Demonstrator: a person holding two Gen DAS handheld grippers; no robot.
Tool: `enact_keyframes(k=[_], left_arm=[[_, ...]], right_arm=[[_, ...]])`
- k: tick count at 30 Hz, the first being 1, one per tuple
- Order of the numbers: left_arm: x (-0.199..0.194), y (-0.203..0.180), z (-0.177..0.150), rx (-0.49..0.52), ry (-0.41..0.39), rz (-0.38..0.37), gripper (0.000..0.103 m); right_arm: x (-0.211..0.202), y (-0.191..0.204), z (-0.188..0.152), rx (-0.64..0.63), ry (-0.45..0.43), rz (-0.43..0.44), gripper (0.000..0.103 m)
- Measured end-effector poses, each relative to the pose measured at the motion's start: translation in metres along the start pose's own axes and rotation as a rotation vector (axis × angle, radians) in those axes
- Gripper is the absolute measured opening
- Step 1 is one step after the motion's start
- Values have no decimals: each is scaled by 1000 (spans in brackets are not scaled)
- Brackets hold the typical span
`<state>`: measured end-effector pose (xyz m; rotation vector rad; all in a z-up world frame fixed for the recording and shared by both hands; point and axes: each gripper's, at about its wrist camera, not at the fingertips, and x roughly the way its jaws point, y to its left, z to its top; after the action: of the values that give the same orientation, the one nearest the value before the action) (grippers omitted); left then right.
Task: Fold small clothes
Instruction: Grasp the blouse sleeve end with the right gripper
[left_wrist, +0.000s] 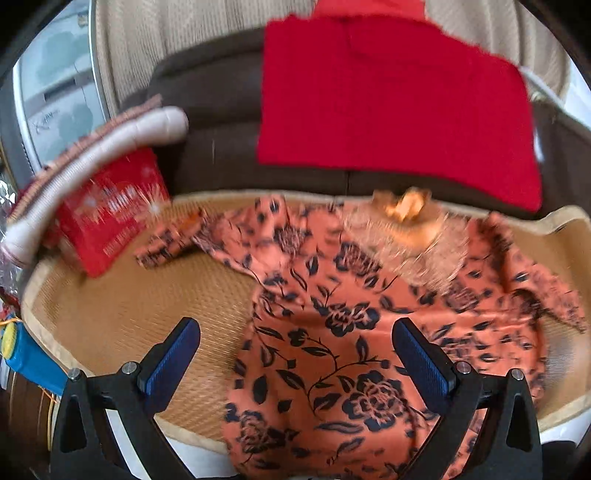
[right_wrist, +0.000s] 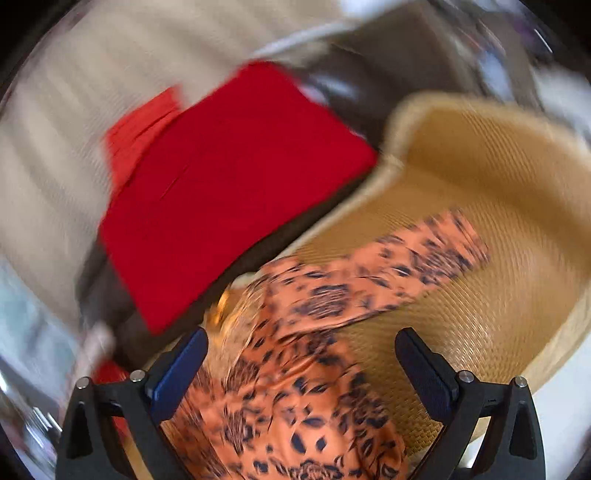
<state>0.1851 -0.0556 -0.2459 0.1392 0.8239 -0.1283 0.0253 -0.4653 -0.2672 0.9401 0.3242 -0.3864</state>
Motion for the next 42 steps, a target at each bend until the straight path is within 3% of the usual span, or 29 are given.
enact_keyframes(k=[2, 3, 8, 10, 12, 15, 18, 27, 29, 33, 35, 42], left_arm=[[23, -6, -3, 0, 19, -18, 103], [33, -11, -4, 3, 22, -23, 103], [68, -32, -6, 51, -60, -39, 103], [75, -37, -3, 65, -43, -45, 103], [76, -39, 1, 63, -56, -80, 103], [71, -46, 3, 107, -112, -55, 103], [69, -50, 5, 133, -129, -75, 103], [77, -44, 10, 89, -117, -75, 103], [78, -42, 10, 87, -113, -72, 103], [79, -39, 9, 91, -119, -63, 103], [80, -36, 10, 90, -119, -58, 103], [80, -33, 14, 51, -125, -70, 103]], right_arm=[[14, -41, 15, 121, 22, 1, 92], [21, -58, 19, 180, 35, 15, 83], [73, -109, 23, 430, 117, 86, 67], [88, -114, 22, 471, 128, 56, 55], [95, -121, 23, 487, 117, -2, 51], [93, -140, 30, 547, 30, -96, 50], [87, -157, 40, 577, -44, -158, 50], [112, -161, 78, 538, -87, -261, 49], [120, -158, 86, 529, -98, -295, 43], [137, -159, 98, 464, -109, -367, 17], [139, -164, 101, 460, -119, -352, 12], [125, -187, 111, 502, -152, -304, 17]])
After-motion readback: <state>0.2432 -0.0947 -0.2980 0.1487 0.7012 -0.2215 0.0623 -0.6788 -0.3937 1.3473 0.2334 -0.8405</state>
